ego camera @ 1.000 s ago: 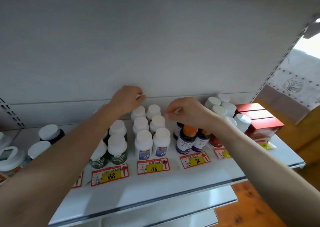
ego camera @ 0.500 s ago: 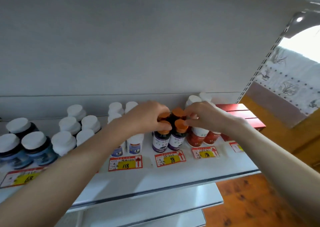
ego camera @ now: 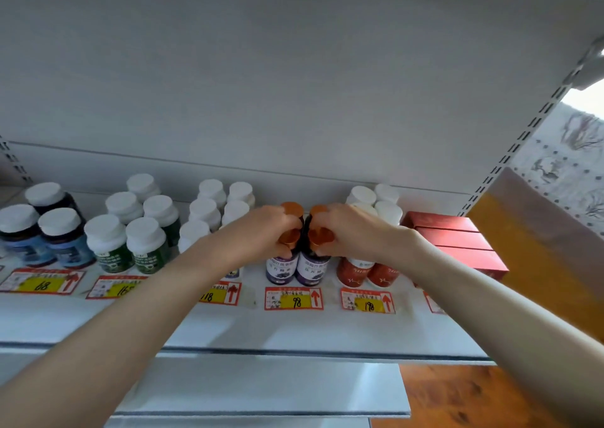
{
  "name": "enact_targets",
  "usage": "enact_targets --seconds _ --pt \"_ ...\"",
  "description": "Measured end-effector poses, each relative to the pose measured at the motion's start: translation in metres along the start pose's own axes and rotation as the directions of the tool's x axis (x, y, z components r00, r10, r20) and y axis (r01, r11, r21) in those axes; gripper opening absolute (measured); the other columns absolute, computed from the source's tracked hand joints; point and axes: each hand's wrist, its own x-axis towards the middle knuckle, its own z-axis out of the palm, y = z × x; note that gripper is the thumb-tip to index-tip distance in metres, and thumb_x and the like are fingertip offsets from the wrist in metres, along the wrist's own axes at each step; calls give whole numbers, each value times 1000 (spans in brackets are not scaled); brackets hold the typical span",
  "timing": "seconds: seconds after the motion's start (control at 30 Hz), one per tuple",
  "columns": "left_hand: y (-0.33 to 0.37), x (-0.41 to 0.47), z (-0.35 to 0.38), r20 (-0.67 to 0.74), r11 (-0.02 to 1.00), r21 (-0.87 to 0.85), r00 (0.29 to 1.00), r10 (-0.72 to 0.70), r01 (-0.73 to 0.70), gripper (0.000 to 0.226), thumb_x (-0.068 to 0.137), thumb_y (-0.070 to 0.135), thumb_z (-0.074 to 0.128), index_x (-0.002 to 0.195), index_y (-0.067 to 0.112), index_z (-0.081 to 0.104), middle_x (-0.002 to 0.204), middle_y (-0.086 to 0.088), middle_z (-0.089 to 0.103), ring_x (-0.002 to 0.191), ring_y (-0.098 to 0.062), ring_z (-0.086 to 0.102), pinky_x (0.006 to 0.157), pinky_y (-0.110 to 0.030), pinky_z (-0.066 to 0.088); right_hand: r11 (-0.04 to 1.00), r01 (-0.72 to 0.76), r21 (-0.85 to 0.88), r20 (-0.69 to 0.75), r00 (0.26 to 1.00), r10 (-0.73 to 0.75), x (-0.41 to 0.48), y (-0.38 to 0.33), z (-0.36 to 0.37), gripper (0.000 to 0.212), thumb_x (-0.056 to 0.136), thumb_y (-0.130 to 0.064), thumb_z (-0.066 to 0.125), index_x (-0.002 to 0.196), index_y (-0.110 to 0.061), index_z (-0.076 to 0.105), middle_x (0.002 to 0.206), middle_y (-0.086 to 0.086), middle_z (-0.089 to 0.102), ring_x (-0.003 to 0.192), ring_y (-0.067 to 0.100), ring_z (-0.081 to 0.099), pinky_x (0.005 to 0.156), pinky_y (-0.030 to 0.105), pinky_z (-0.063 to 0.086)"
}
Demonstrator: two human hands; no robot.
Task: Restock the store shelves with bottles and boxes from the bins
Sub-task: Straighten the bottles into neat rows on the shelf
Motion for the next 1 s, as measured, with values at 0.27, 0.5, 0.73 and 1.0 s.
enact_targets --seconds 0.27,0.5,0.73,1.0 --pt "-1 0 0 13 999 -34 1000 -13 13 20 76 11 69 95 7 62 95 -3 59 86 -19 57 74 -34 45 998 -51 28 -38 998 52 0 -5 5 11 83 -20 57 79 -11 51 86 4 53 76 22 55 65 34 43" --pt "1 -2 -1 6 999 -23 1000 -21 21 17 78 12 67 93 7 61 94 -6 59 85 -21 57 72 -31 43 994 -108 30 -62 992 109 0 -6 8 15 84 -23 57 87 -9 55 83 1 49 76 22 53 62 32 42" --pt "1 -2 -7 59 999 -30 998 -18 20 18 79 18 67 94 11 61 91 -5 59 83 -21 57 74 -37 46 989 -119 85 -18 992 121 -3 -5 3 22 85 -30 60 90 -9 56 76 -4 48 73 18 52 67 33 45" --pt "-18 32 -39 22 985 47 986 -165 163 43 90 33 56 126 11 54 120 -9 59 106 -21 56 82 -24 39 951 -279 130 -25 958 284 24 26 -23 35 89 -30 57 120 -14 56 115 6 59 102 22 56 89 39 48"
